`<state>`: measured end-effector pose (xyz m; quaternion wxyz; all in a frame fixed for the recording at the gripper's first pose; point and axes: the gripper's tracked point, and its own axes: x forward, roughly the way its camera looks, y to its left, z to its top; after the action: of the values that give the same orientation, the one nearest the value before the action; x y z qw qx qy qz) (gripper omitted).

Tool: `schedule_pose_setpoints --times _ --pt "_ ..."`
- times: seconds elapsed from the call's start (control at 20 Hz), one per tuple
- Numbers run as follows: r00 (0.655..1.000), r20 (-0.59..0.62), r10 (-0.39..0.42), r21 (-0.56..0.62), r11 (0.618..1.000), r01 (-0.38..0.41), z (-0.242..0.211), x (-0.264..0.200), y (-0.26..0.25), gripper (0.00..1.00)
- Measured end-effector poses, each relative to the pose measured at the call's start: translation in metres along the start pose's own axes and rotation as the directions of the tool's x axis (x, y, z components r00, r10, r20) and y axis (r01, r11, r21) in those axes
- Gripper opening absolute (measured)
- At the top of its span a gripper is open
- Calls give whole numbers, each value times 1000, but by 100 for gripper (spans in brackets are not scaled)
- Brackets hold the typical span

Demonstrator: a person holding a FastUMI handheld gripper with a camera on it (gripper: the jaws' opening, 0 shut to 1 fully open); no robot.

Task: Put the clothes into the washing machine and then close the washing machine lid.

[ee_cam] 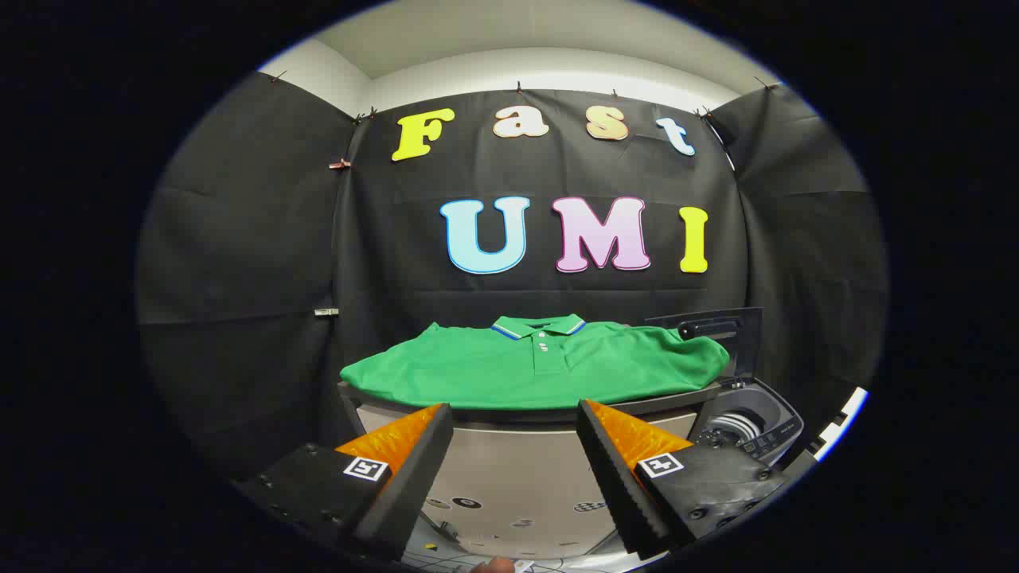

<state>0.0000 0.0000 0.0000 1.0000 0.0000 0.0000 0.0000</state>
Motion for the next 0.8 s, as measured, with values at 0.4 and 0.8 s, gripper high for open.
schedule_pose_setpoints --times 0.4,0.8 --pt "1000 -1 3 -7 1000 -3 -1 1 5 98" --pt "1000 -1 -3 -7 1000 3 -1 1 4 98"
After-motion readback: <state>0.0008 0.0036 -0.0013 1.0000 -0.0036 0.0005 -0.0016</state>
